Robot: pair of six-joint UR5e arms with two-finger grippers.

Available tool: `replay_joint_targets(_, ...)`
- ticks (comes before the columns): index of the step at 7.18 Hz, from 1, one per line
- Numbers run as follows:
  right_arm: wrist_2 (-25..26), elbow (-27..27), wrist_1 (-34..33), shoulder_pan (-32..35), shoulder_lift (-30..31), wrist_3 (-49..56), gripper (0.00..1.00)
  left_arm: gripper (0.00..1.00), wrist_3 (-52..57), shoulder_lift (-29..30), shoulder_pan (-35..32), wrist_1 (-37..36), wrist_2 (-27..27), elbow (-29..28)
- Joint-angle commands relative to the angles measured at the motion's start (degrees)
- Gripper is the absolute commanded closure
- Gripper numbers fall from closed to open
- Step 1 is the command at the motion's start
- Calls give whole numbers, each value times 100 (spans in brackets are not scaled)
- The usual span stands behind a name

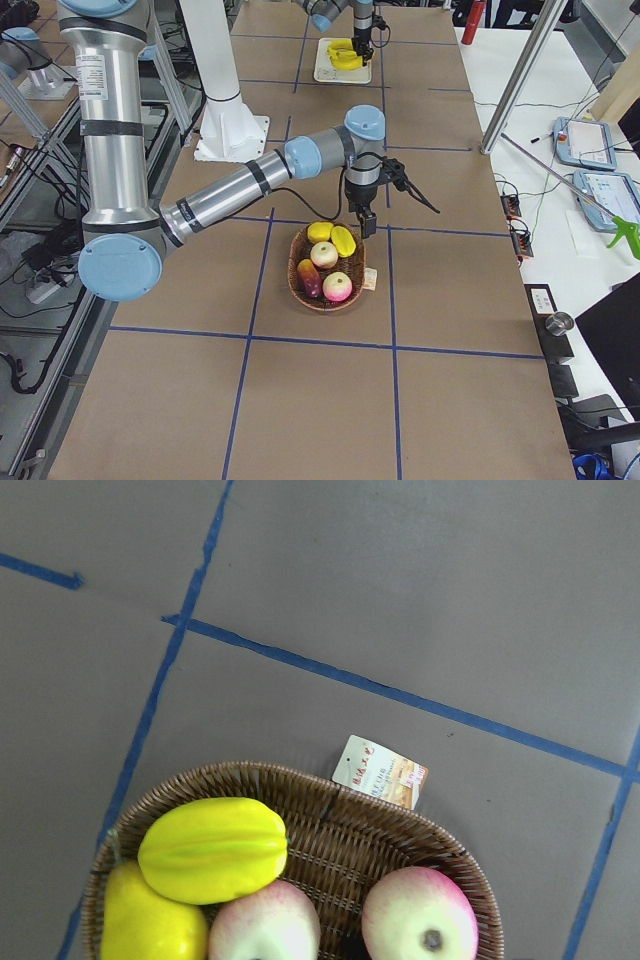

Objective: Transfer all bananas from basket to plate

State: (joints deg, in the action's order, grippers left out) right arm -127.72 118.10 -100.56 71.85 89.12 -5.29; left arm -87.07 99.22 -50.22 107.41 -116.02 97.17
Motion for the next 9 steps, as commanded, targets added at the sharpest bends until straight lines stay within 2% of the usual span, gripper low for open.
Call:
replay_joint_targets(1, -51, -15, 1, 127, 97, 212, 0, 99, 32, -61, -119, 1040, 9, -783)
replay_joint_targets(2, -51, -15, 1, 127, 97, 212, 0, 96, 41, -61, -241, 1262, 9, -961)
replay_joint_targets(3, -60, -6, 1, 119, 97, 212, 0, 78, 85, -52, -460, 1282, -17, -1024)
replay_joint_targets(4, -60, -15, 1, 118, 97, 204, 0, 25, 616, -61, -549, 1308, -43, -1024)
replay_joint_targets(5, -60, -15, 1, 118, 106, 204, 0, 0, 856, -61, -576, 1309, -52, -1016)
replay_joint_targets(6, -51, -15, 1, 118, 106, 195, 0, 0, 876, -61, -603, 1300, -122, -955)
replay_joint_targets(9, -42, -76, 1, 127, 106, 238, 0, 0, 1181, -35, -1321, 1221, -1359, -516)
